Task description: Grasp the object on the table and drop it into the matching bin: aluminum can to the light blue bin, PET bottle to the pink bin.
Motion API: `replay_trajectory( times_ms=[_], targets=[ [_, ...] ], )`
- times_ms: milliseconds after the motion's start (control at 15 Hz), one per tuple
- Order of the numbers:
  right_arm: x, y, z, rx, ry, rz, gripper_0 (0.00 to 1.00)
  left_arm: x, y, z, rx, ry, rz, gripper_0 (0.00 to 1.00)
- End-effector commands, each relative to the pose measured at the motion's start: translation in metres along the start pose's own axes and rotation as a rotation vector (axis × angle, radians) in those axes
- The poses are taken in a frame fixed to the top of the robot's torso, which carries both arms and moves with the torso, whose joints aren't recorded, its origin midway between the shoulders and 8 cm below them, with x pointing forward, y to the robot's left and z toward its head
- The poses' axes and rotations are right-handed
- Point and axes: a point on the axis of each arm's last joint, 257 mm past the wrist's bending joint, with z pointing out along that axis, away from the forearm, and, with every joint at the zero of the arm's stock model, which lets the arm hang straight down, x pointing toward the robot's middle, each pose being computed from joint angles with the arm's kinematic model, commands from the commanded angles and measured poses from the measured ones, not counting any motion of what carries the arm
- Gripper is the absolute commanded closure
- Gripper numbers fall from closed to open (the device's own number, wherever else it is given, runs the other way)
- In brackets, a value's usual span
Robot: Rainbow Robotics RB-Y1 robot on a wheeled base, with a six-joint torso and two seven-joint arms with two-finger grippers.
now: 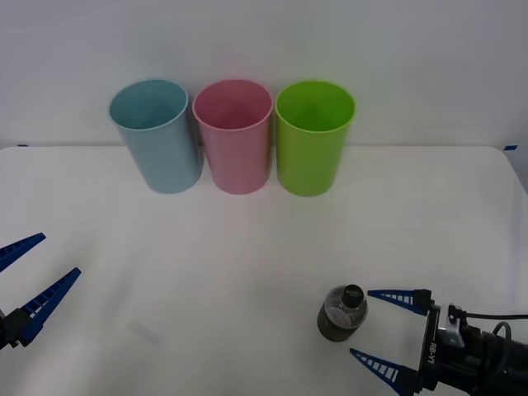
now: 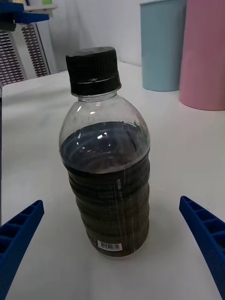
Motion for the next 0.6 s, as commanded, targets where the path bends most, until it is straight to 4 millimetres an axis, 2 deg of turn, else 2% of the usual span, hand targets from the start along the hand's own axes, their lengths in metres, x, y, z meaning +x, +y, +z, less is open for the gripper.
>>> replay_trajectory(
  times_ms=[67,600],
  targets=[
    [-0.002,0.003,0.016,-0.003,-0.012,0.004,0.0,0.0,0.0,0.0,0.0,0.0,0.0,0.0],
    [-0.004,0.011,0.054,0.007,-0.032,0.002,0.0,0.0,0.0,0.0,0.0,0.0,0.0,0.0]
  ],
)
